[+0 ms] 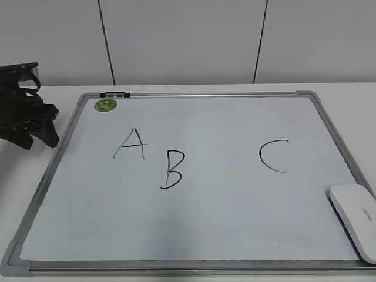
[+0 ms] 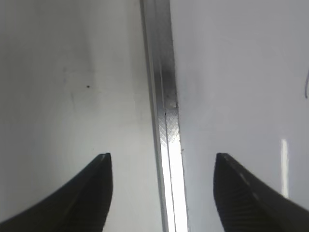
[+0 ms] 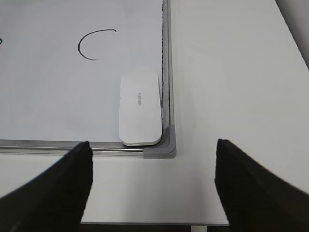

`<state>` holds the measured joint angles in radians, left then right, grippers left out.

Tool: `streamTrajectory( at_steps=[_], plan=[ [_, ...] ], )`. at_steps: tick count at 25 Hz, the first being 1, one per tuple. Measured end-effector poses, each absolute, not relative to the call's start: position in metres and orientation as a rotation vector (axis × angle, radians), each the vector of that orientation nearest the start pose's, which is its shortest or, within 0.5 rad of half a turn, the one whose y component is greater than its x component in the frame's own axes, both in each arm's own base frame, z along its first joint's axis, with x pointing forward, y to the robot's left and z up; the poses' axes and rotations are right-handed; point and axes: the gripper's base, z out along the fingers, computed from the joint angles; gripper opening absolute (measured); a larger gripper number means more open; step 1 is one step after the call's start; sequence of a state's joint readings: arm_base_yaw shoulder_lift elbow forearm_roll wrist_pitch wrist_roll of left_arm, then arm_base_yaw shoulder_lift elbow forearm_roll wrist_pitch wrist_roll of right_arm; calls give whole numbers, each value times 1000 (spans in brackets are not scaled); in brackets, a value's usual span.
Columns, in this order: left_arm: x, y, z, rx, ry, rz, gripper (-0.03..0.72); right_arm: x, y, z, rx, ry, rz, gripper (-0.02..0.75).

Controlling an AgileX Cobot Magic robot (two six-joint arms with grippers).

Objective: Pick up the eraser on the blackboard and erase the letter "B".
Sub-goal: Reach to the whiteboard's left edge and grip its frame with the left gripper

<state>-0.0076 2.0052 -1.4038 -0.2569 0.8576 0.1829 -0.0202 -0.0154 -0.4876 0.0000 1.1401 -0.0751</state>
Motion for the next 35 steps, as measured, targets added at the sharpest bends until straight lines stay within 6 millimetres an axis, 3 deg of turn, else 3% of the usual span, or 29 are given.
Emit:
streamTrajectory(
  at_steps=[17, 24, 35],
  plan=[
    [416, -23, 125, 48, 3001, -336, 351, -9, 0, 267, -58, 2120, -57, 587],
    [417, -23, 124, 13, 3002, -374, 274, -9, 0, 267, -58, 2120, -57, 587],
    [416, -11, 125, -25, 3007, -431, 264, -9, 0, 267, -58, 2120, -57, 587]
  ],
)
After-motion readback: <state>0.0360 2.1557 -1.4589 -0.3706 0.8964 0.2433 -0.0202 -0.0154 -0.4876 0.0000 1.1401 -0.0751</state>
